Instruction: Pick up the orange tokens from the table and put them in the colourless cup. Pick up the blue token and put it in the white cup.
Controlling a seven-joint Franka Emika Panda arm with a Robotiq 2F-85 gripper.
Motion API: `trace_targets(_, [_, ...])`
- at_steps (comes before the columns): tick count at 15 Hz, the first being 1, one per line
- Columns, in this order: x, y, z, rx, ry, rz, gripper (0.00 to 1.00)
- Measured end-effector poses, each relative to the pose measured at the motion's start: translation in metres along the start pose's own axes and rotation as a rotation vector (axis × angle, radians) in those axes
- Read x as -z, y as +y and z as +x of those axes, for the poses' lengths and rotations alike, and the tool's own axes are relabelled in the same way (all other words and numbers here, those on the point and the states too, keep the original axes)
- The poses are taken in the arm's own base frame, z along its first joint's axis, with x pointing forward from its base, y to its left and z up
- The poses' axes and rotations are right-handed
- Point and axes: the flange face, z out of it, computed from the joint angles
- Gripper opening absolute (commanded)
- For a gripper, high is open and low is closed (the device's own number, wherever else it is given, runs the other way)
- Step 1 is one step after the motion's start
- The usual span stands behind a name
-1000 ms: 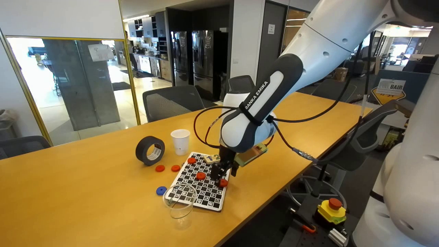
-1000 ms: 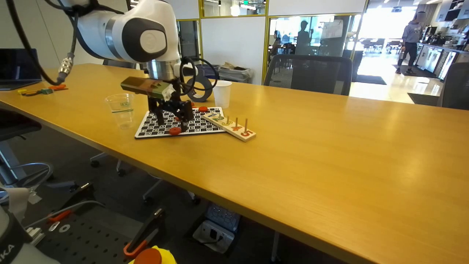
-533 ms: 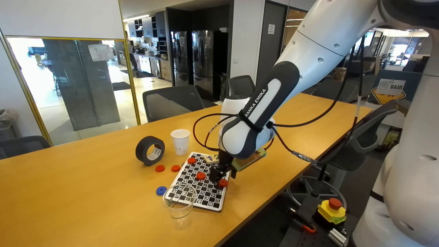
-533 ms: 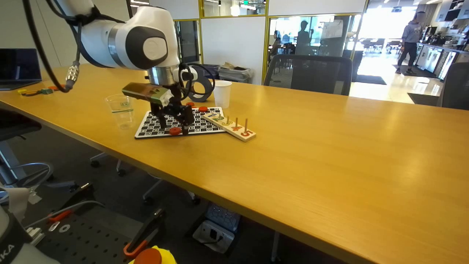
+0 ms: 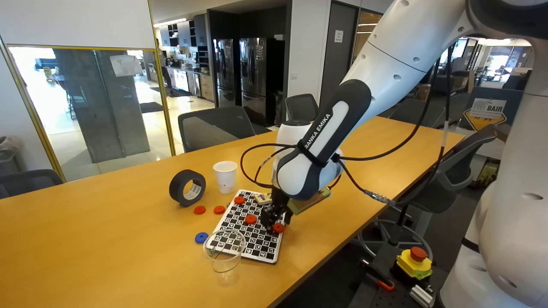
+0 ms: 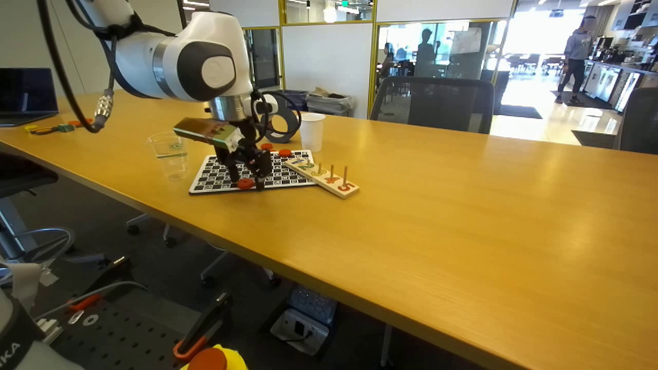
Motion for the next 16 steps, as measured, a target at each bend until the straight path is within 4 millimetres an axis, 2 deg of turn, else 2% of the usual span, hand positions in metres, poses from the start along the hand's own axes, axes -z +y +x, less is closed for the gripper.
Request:
trace_targets(4, [0.003,0.002,0.002,-0.016,0.011,0.004,0.22])
trace_targets(5, [0.004,0.002,0.002,-0.021,0.012,0.005,0.19])
trace_targets(12, [0.010,0.001,0.009,-0.019,0.013,0.010,0.17])
trace_targets(16, [0.042,-0.014,0.028,0.077,0.039,-0.020,0.17])
